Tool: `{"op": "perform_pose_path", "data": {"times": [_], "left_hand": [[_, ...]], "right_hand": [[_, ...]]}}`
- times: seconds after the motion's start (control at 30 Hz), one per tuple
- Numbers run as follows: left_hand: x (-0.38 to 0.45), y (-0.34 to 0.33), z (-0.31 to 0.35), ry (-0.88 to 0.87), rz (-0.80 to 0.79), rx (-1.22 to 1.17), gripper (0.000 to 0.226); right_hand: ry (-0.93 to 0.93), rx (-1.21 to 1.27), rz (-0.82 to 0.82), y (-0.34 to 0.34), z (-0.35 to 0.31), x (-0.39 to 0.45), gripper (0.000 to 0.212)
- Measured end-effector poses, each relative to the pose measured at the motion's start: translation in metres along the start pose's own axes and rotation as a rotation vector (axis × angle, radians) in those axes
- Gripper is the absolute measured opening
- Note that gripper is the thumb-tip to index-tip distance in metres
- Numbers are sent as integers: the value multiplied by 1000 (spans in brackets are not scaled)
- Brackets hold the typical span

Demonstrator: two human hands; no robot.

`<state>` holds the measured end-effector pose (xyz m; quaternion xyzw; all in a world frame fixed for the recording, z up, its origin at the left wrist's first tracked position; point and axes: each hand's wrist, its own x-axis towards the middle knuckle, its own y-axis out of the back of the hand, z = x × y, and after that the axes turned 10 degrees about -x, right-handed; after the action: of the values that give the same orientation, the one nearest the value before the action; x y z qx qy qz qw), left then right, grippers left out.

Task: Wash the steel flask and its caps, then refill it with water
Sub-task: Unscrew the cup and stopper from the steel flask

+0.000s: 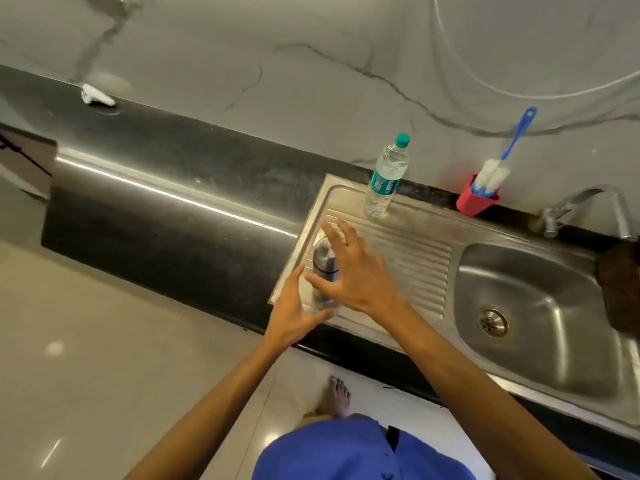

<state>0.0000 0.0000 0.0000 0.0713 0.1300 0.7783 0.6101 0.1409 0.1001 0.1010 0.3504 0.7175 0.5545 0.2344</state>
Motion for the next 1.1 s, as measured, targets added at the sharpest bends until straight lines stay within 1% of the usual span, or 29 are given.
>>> {"op": "perform_pose_path", "data": {"times": [0.07,0.13,0.17,0.23,0.27,0.33,0.4,0.47,0.53,0.6,0.63,0.7,0.73,0.77,0.8,0.83,0.87,0.9,0.93,0.97,1.0,1.03,1.07,1.1], "left_hand": [[19,-19,7,-2,23,-145,100],[39,-38,15,22,87,-241,79],[48,-47,14,23,136,-262,67],[57,-59,13,20,216,-220,43],[61,-62,15,8,213,-187,41],[67,-71,23,-23,169,-108,49],[71,-79,30,-109,135,-30,54],[76,-86,41,-204,80,63,55],[82,-88,57,-231,16,149,55],[87,-89,73,-253,-63,209,53],[88,-90,80,-265,-119,197,51],[86,-91,96,-214,-292,32,45],[84,-91,101,-200,-376,-26,48],[83,-94,106,-198,-432,-80,54],[84,-97,107,-217,-464,-79,57],[84,-101,108,-221,-480,-105,60],[84,-105,106,-241,-478,-94,62],[84,-108,107,-259,-465,-67,63],[84,-112,107,-285,-435,-6,62],[83,-117,106,-298,-390,41,57],[81,-122,106,-302,-345,79,53],[79,-129,106,-300,-314,103,51],[77,-135,107,-304,-290,128,50],[75,-143,109,-313,-268,152,49]], "right_hand": [[-19,-126,-6,-6,-1,12,83],[-59,-167,-31,-12,1,17,68],[-93,-159,-26,-15,5,18,65],[-170,-153,1,-14,14,15,63],[-213,-170,9,-12,21,13,64],[-294,-217,70,-3,31,10,66],[-387,-234,141,9,43,8,65],[-463,-185,205,21,59,2,53],[-489,-78,276,31,74,-5,46],[-475,29,363,36,88,-16,43],[-438,55,397,40,93,-21,40],[-261,43,404,53,102,-32,33],[-140,46,375,63,106,-35,31],[-29,69,313,75,111,-37,29],[50,116,203,90,118,-38,25],[96,175,39,104,127,-39,21],[114,227,-151,118,136,-42,25],[119,272,-315,131,145,-45,40],[102,325,-411,142,155,-51,55],[50,358,-413,148,162,-57,65],[-42,355,-380,152,166,-63,73],[-147,274,-357,154,169,-66,81],[-209,117,-368,155,170,-66,87],[-214,-2,-394,154,173,-67,82]]}}
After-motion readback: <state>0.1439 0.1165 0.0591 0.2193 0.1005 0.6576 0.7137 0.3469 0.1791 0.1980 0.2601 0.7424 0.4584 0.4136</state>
